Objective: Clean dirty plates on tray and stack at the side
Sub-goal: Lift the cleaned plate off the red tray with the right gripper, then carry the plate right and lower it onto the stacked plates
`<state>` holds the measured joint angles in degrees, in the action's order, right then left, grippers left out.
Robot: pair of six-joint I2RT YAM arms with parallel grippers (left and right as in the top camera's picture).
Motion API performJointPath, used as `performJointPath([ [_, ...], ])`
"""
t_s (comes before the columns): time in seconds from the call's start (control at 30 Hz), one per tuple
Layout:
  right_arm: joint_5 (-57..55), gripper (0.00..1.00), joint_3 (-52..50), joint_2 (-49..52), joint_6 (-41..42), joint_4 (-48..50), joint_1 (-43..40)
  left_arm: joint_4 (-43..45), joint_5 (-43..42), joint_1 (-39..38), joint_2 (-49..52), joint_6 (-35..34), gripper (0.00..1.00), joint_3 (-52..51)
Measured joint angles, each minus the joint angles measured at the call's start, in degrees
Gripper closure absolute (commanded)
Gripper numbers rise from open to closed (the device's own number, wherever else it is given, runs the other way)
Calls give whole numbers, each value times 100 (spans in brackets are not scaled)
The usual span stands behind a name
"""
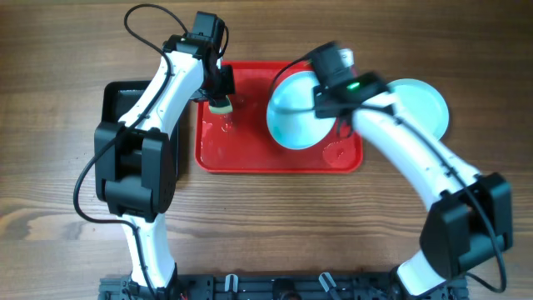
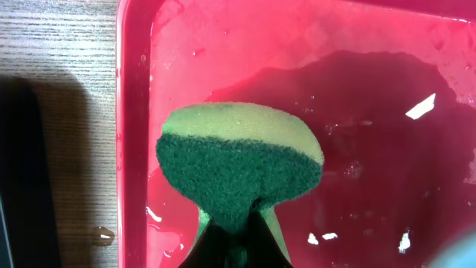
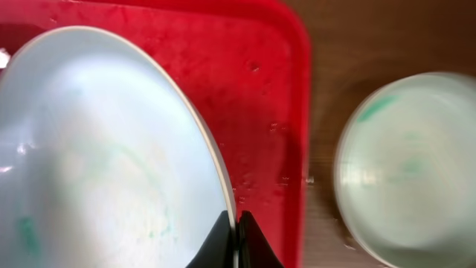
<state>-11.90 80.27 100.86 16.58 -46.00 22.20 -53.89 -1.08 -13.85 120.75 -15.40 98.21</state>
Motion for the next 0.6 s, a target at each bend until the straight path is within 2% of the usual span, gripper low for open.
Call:
performJointPath([
  [0.1,1495,96,0,0,-155,-20,-1012,0,0,0,0,0,96,0],
  [0.23,2334,96,0,0,-219,-168,-2236,2,0,0,0,0,96,0],
  [0.33,2385,96,-4,0,-299,-205,-2964,2,0,0,0,0,96,0],
  [0.47,1797,96,-280,-7,-118,-129,-3724,4,0,0,0,0,96,0],
  [0.6,1244,96,-1093,-9,94,420,-4245,2,0,0,0,0,96,0],
])
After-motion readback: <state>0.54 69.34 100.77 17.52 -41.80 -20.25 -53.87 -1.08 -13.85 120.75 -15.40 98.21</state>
